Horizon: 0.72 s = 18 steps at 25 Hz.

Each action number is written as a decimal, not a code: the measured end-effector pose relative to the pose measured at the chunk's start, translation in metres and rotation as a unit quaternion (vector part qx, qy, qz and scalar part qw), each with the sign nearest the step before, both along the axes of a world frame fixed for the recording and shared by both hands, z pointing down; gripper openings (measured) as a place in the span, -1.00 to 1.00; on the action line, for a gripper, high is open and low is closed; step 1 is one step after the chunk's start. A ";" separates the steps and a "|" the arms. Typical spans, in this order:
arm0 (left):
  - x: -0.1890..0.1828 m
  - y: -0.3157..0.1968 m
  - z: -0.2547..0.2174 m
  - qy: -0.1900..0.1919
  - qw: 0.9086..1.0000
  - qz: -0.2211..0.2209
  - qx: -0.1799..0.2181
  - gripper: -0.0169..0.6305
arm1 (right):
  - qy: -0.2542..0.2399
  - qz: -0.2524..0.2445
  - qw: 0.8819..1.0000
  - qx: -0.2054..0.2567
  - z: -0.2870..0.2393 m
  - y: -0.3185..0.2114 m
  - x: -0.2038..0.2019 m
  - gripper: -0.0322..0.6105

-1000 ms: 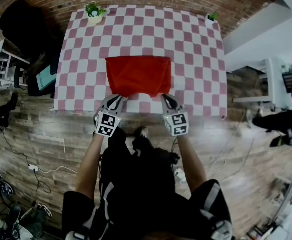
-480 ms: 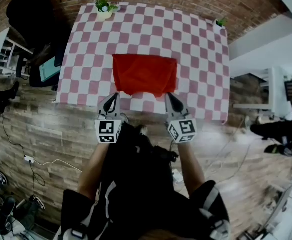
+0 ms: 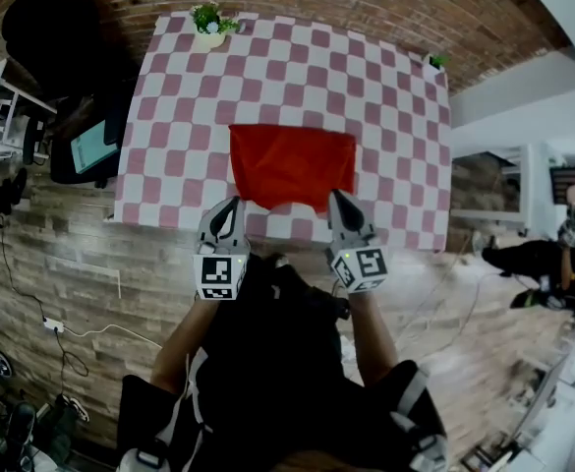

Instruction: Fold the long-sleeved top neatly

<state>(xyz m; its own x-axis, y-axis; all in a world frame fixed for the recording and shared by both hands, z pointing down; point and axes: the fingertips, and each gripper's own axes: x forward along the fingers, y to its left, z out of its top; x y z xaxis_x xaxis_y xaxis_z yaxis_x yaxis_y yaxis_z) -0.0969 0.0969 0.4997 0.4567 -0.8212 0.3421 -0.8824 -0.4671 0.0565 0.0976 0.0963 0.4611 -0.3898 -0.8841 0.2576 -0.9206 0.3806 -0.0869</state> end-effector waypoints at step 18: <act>-0.011 -0.055 0.022 0.004 0.997 -0.061 -0.043 -0.93 | 0.036 -0.137 0.990 -0.006 0.003 -0.113 -0.057 -0.87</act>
<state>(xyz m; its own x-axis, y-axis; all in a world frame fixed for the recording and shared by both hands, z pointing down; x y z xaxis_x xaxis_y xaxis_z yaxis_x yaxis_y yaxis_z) -0.1075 0.0418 0.5221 0.3588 -0.8383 0.4105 -0.9315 -0.3500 0.0994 0.0405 -0.0166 0.4641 -0.5950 -0.7445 0.3029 -0.7870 0.6161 -0.0318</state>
